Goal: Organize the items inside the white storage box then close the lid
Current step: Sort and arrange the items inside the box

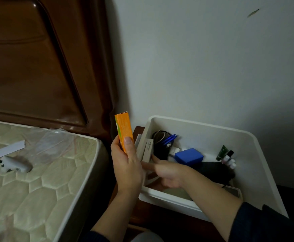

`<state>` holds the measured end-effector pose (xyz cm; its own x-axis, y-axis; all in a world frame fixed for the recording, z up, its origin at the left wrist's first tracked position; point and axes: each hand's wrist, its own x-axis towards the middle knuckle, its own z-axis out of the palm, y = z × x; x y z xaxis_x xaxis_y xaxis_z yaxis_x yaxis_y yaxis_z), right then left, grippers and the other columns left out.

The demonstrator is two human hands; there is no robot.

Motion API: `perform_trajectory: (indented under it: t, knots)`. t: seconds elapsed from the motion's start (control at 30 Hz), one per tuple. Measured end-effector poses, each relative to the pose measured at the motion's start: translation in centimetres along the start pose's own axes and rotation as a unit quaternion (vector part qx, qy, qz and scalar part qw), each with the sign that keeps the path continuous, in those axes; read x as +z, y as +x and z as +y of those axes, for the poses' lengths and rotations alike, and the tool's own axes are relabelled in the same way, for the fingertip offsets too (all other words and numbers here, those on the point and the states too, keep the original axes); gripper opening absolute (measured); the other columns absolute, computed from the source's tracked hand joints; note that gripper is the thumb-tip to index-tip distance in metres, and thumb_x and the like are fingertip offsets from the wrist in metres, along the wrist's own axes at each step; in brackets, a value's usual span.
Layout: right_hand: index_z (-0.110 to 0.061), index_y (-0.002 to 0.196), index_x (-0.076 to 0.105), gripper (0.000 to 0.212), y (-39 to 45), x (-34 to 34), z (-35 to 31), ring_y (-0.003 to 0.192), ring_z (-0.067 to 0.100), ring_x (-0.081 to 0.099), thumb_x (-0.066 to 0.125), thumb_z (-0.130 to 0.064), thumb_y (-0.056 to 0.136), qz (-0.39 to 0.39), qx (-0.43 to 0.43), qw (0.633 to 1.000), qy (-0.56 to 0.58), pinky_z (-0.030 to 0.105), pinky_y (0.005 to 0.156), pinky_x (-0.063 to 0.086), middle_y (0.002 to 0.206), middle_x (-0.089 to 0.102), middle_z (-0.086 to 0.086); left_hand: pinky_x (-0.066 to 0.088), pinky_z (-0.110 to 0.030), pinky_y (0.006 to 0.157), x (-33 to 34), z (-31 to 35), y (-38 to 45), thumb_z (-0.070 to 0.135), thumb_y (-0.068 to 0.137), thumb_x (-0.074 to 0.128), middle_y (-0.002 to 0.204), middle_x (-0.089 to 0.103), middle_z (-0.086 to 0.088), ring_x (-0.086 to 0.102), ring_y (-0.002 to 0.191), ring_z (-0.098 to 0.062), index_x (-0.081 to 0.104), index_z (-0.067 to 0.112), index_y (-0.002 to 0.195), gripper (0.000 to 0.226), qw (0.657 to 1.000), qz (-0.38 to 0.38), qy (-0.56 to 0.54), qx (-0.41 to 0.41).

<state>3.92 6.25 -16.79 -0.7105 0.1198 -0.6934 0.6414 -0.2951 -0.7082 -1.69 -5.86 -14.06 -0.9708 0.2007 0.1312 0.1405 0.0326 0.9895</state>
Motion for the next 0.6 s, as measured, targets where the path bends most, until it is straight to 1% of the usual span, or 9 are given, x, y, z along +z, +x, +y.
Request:
perform_trajectory:
  t: [0.03, 0.1, 0.13, 0.17, 0.3, 0.4, 0.47, 0.53, 0.6]
  knots:
    - [-0.047, 0.154, 0.039, 0.069, 0.1, 0.1, 0.0, 0.123, 0.034, 0.065, 0.073, -0.050, 0.094, 0.007, 0.005, 1.000, -0.001, 0.054, 0.103, 0.055, 0.138, 0.064, 0.009, 0.056, -0.048, 0.097, 0.0, -0.1, 0.0, 0.068, 0.103, 0.039, 0.118, 0.064, 0.000, 0.064, 0.109, -0.019, 0.052, 0.025, 0.142, 0.060, 1.000, 0.001, 0.002, 0.001]
    - [-0.039, 0.153, 0.042, 0.061, 0.0, 0.1, -0.5, 0.119, 0.034, 0.066, 0.065, -0.054, 0.099, 0.014, 0.023, 1.000, 0.002, 0.047, 0.085, 0.061, 0.135, 0.063, 0.010, 0.057, -0.043, 0.094, 0.1, -0.2, 0.1, 0.066, 0.105, 0.039, 0.115, 0.063, 0.003, 0.064, 0.105, -0.015, 0.053, 0.026, 0.140, 0.054, 1.000, 0.002, 0.005, 0.005]
    - [-0.034, 0.152, 0.044, 0.057, 0.0, 0.2, -0.6, 0.117, 0.034, 0.067, 0.061, -0.054, 0.101, 0.020, 0.036, 0.999, -0.003, 0.045, 0.078, 0.062, 0.135, 0.063, 0.011, 0.056, -0.040, 0.092, 0.1, -0.3, 0.1, 0.065, 0.105, 0.039, 0.113, 0.063, 0.005, 0.064, 0.103, -0.013, 0.053, 0.027, 0.139, 0.053, 1.000, 0.003, 0.007, 0.006]
    - [-0.030, 0.150, 0.047, 0.053, 0.1, 0.3, -0.7, 0.117, 0.034, 0.066, 0.057, -0.054, 0.103, 0.028, 0.047, 0.998, -0.015, 0.045, 0.077, 0.061, 0.134, 0.062, 0.011, 0.056, -0.038, 0.091, 0.1, -0.4, 0.0, 0.065, 0.105, 0.039, 0.112, 0.063, 0.006, 0.064, 0.101, -0.011, 0.053, 0.028, 0.139, 0.052, 1.000, 0.003, 0.009, 0.006]
    - [-0.020, 0.139, 0.057, 0.045, 0.9, 0.7, -0.3, 0.116, 0.034, 0.067, 0.049, -0.052, 0.108, 0.053, 0.071, 0.993, -0.076, 0.050, 0.098, 0.058, 0.129, 0.066, 0.013, 0.054, -0.034, 0.090, 0.2, -0.6, 0.0, 0.072, 0.101, 0.038, 0.113, 0.063, 0.006, 0.063, 0.103, -0.010, 0.052, 0.030, 0.140, 0.059, 1.000, 0.000, 0.011, 0.003]
    - [-0.015, 0.137, 0.059, 0.043, 1.4, 1.0, -0.3, 0.117, 0.033, 0.068, 0.050, -0.046, 0.108, 0.090, 0.066, 0.989, -0.100, 0.050, 0.105, 0.055, 0.129, 0.068, 0.014, 0.053, -0.032, 0.091, 0.2, -0.5, 0.0, 0.074, 0.099, 0.038, 0.118, 0.063, 0.008, 0.063, 0.108, -0.009, 0.050, 0.030, 0.143, 0.064, 1.000, 0.001, 0.017, 0.000]
    - [-0.016, 0.137, 0.059, 0.040, 1.8, 1.0, -0.3, 0.117, 0.031, 0.067, 0.054, -0.042, 0.107, 0.116, 0.034, 0.984, -0.129, 0.049, 0.107, 0.053, 0.128, 0.069, 0.012, 0.052, -0.031, 0.090, 0.3, -0.4, 0.0, 0.072, 0.100, 0.040, 0.120, 0.062, 0.009, 0.063, 0.109, -0.006, 0.050, 0.031, 0.144, 0.062, 1.000, 0.001, 0.022, -0.004]
    - [-0.018, 0.133, 0.060, 0.037, 1.7, 0.8, -0.3, 0.114, 0.030, 0.068, 0.053, -0.043, 0.107, 0.121, 0.028, 0.983, -0.133, 0.049, 0.105, 0.054, 0.125, 0.069, 0.011, 0.051, -0.027, 0.089, 0.3, -0.4, -0.1, 0.069, 0.102, 0.042, 0.121, 0.062, 0.013, 0.061, 0.109, -0.001, 0.049, 0.033, 0.144, 0.056, 1.000, 0.001, 0.029, -0.005]
    - [-0.020, 0.124, 0.060, 0.029, 1.3, 0.4, -0.2, 0.106, 0.029, 0.070, 0.053, -0.042, 0.107, 0.111, 0.051, 0.988, -0.093, 0.046, 0.092, 0.059, 0.119, 0.069, 0.011, 0.051, -0.028, 0.091, 0.3, -0.4, 0.0, 0.067, 0.103, 0.043, 0.121, 0.062, 0.014, 0.061, 0.109, 0.000, 0.047, 0.034, 0.145, 0.054, 0.999, 0.002, 0.035, -0.005]
